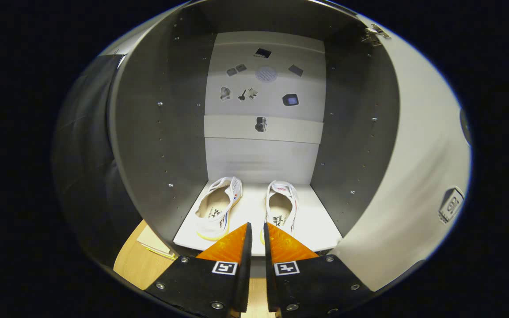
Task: Open the shoe cabinet door, grab the shoes and put them into the shoe cabinet, then close the shoe cabinet door.
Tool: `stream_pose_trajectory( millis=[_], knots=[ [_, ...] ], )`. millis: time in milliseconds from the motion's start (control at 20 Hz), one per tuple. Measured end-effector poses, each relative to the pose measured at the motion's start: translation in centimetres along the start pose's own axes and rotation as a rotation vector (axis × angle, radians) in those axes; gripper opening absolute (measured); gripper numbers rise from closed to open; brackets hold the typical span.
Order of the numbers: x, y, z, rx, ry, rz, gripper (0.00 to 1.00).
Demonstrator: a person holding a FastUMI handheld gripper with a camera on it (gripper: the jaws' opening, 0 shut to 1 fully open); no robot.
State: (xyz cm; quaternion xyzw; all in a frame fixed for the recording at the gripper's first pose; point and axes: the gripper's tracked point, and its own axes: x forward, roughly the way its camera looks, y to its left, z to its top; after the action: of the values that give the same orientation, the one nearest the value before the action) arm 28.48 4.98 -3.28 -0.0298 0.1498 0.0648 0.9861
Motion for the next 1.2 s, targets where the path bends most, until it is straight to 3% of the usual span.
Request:
stream_pose_trajectory(
  millis=[300, 700, 950, 1200],
  knots=[
    [-8.4, 0.3, -1.2, 0.07, -0.045, 0.008, 0.16],
    [-17.9, 0.0, -2.9, 0.062, -0.123, -0.001, 0.22],
    [-22.8, -1.8, -5.1, 0.062, -0.13, -0.024, 0.38],
    [-27.0, -4.9, -6.6, 0.079, -0.162, -0.084, 0.44]
  ],
)
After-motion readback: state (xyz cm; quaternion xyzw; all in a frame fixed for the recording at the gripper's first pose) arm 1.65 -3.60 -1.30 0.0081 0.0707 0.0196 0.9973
